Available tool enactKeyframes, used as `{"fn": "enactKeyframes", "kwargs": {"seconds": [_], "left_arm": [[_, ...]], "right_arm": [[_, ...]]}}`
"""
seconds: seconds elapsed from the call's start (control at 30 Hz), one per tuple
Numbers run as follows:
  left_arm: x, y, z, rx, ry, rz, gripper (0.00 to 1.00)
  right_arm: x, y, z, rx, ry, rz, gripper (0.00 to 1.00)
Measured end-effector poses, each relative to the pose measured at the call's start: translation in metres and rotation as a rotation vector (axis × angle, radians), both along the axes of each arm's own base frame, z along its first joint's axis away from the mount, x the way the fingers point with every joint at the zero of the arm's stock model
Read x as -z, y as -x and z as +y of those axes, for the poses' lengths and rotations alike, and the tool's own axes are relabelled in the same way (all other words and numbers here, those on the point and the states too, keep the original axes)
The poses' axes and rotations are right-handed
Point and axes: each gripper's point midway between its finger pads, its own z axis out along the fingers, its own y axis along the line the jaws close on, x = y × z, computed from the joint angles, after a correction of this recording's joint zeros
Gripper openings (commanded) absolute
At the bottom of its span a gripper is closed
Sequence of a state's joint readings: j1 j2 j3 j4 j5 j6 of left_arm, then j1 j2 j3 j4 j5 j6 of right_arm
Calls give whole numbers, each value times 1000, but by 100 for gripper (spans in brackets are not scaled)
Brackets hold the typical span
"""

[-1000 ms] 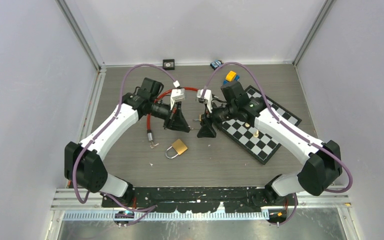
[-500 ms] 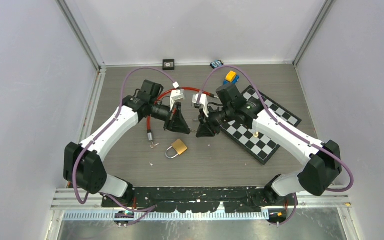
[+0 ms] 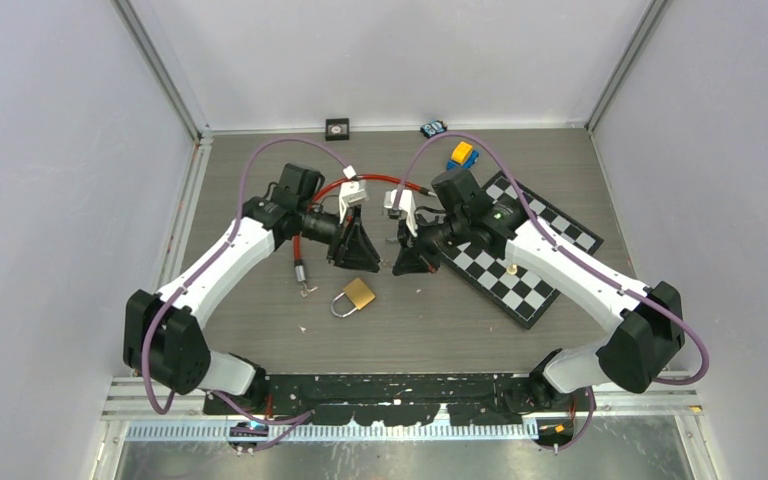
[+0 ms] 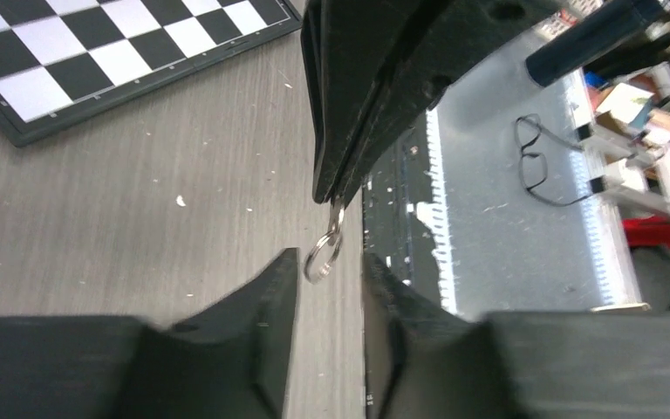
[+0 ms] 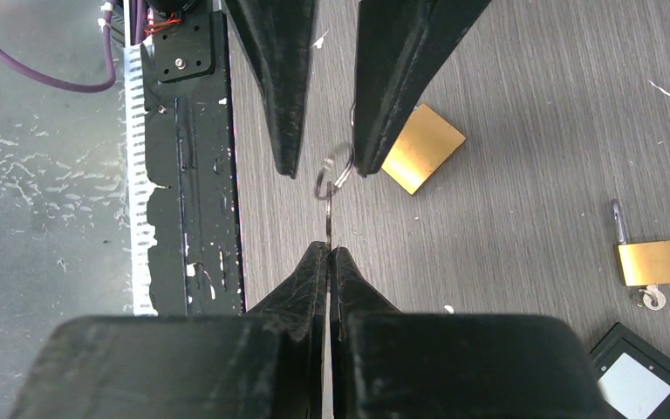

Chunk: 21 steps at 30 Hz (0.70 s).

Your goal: Unlock with the key

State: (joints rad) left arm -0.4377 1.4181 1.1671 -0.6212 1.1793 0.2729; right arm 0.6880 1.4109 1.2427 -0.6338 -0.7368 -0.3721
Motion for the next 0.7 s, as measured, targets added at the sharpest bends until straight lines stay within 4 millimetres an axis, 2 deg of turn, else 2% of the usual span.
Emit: {"fn": "enactKeyframes", "kwargs": {"seconds": [0.13,0.27,0.33,0.5,0.7], "left_arm": [[-2,1,2,-11,6,-46,62],[-6,-2,1,-18,35,-123,71],[-7,-4,-1,-16,54,-158,72],[-9,-9,-12,-7,91,-218,64],[-11,-13,-27,5,120,-215,42]], "right_arm": [[-3,2,-1,-2,-3,0,1],[-3,4,-1,-3,-6,12,1],[-4,6,-1,-6,-10,19,1],[-5,7,0,-4,-13,31,1],[-3,8,-1,1,-11,42,1]]}}
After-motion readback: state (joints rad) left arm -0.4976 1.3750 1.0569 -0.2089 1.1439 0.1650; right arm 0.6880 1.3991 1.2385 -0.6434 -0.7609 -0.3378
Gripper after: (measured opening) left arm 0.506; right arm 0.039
